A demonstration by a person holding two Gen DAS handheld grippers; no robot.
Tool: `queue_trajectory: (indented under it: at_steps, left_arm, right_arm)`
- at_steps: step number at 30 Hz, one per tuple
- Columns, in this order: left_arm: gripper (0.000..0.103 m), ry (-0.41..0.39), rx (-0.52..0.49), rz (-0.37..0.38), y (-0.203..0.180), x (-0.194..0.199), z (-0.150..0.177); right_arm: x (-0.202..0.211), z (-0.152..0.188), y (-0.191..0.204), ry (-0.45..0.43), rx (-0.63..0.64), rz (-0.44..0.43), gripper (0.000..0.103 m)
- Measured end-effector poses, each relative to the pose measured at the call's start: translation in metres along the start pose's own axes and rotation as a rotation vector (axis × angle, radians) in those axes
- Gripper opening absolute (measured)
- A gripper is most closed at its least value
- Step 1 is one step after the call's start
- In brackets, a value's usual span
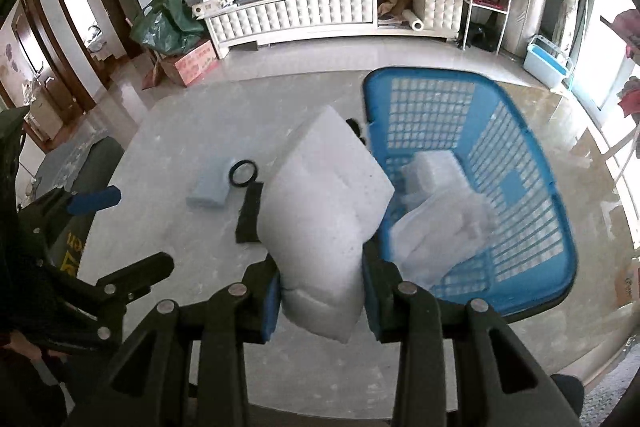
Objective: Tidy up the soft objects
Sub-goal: 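Lower the foam sheet into the blue basket and open the right gripper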
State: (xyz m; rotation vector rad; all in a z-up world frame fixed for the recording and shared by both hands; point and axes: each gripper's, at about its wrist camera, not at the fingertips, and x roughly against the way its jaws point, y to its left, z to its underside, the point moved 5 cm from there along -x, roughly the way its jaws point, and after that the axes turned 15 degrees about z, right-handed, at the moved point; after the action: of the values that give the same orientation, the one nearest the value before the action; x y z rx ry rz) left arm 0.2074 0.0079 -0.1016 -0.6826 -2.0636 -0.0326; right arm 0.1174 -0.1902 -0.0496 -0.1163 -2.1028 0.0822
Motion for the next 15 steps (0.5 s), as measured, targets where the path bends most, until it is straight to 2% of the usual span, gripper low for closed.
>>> queue_trajectory:
  at_steps: [7, 15]
  left_arm:
    - [0.103, -0.004, -0.016, 0.035, -0.012, -0.006, -0.018]
    - [0.103, 0.039, -0.036, 0.058, -0.014, -0.027, -0.027]
  right_arm:
    - [-0.003, -0.006, -0.027, -0.008, -0.023, 0.022, 0.034]
    - [-0.025, -0.011, -0.049, 0.047, -0.032, 0.069, 0.035]
